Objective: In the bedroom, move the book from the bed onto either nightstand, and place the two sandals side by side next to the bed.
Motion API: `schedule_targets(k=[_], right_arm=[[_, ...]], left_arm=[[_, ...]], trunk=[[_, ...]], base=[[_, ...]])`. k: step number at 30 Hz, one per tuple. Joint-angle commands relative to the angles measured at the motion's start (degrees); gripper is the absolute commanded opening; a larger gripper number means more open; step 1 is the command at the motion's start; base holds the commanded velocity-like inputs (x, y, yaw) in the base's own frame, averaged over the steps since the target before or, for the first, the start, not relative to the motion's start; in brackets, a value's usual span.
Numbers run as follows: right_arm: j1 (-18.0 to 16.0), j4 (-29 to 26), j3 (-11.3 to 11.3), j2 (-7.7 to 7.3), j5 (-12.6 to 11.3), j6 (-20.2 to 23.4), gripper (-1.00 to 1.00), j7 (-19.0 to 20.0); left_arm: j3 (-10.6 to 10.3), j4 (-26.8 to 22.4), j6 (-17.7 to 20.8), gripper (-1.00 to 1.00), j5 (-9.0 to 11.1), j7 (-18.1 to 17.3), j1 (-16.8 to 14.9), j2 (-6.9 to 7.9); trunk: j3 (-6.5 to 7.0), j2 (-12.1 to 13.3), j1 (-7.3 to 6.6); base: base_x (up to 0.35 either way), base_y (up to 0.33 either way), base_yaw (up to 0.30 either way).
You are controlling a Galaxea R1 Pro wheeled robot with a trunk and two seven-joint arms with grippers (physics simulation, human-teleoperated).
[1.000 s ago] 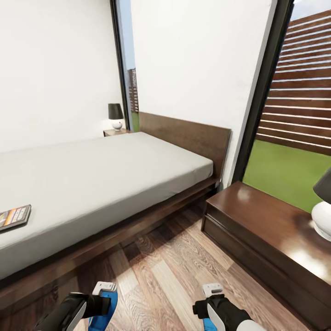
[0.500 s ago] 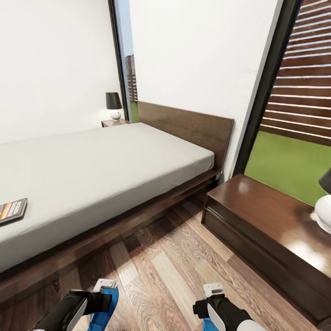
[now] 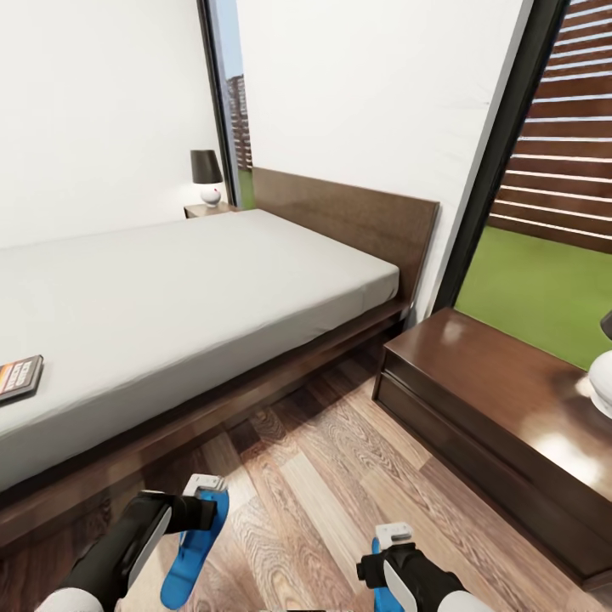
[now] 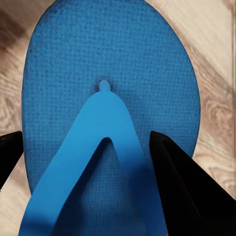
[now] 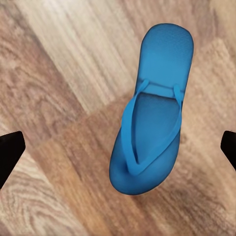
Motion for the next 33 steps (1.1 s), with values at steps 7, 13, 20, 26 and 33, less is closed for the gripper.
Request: schedule_targets(k=[7,13,20,26,33], right_arm=[[-0.1,-0.1,0.4,-0.02,-0.1,0.4,1.00,-0.3],[-0.2,-0.2,0.4,-0.02,-0.1,0.4,1.00,-0.3],[-0.7,-0.2,0.4,-0.01,-0.1,0.4,1.00,-0.3],[-1.0,-0.2,0.4,-0.07,-0.1,0.4,1.00,-0.3],[-1.0,-0.2,0.4,-0.03,-0.1,0.4,1.00,-0.3]], left_arm=[[-3.7,-2.1,1.2,-1.00,-0.1,0.1,-0.1,-1.23],[-7.3,-2.8,1.5,-1.00,-0.1,0.2,-0.3,-2.03],[-8.7,-3.4,1.3,-1.00,-0.3,0.2,-2.1,-2.23],[-9.6,-4.8,0.9,-1.00,-5.4,0.3,-2.4,-2.32],[-9.9,-5.7,0.8,-1.00,-7.6,0.1,-2.6,-2.27]], trunk=[[-0.05,0.0,-0.01],[-0.05,0.0,-0.01],[-1.16,-0.1,0.12],[-1.16,-0.1,0.12],[-2.71,-0.2,0.30]], base=[[0.000,0.000,0.000],[0.000,0.000,0.000],[0.000,0.000,0.000],[0.000,0.000,0.000],[0.000,0.000,0.000]])
